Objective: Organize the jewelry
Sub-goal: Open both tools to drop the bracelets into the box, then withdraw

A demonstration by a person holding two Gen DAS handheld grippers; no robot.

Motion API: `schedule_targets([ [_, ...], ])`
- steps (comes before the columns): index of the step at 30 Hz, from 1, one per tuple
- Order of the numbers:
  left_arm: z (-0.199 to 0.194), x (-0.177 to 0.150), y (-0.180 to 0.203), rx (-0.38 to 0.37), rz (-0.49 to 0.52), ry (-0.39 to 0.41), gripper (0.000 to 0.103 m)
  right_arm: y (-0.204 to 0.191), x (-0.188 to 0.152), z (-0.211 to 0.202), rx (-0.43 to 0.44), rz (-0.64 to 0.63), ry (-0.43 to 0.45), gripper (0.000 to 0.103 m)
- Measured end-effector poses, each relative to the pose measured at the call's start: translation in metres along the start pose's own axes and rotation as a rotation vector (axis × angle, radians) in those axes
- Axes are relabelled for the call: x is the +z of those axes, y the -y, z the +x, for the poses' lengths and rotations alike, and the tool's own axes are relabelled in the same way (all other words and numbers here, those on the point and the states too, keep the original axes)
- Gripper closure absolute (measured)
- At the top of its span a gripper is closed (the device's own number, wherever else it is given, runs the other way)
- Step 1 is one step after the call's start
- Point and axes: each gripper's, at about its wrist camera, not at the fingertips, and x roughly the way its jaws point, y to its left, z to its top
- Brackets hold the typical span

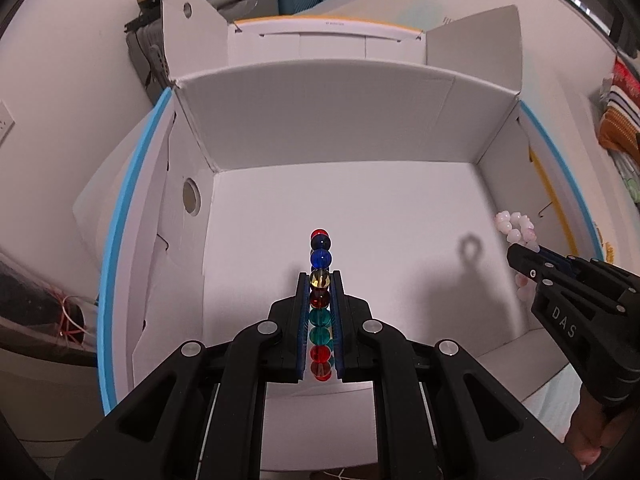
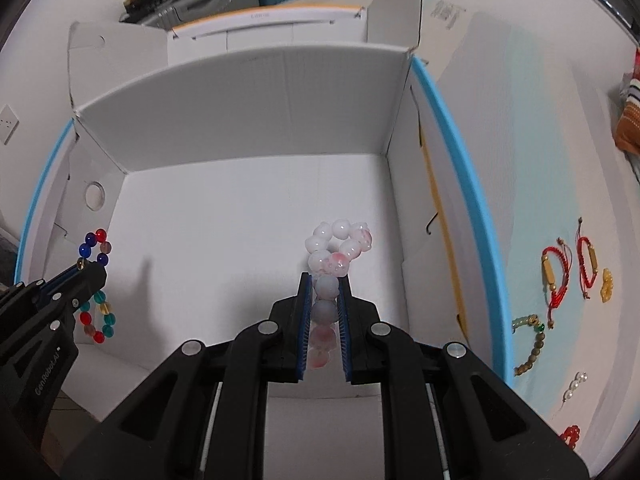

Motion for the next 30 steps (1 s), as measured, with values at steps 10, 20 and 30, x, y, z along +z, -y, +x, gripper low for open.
schedule_targets([
  [10,0.007,-0.001,0.002,0.019,0.011,-0.009,0.093,-0.004,-0.005,0.016,-0.012,0.001,-0.064,0.089],
  [20,-0.012,0.0,-0.002,0.043,-0.016,0.042,0.059,-0.01,0.0,0.004,0.023,-0.017,-0.006,0.056],
  [30,-0.061,-0.013,-0.006,0.056,-0.028,0.17,0.024,-0.006,-0.005,-0.044,0.025,-0.047,0.11,0.03],
])
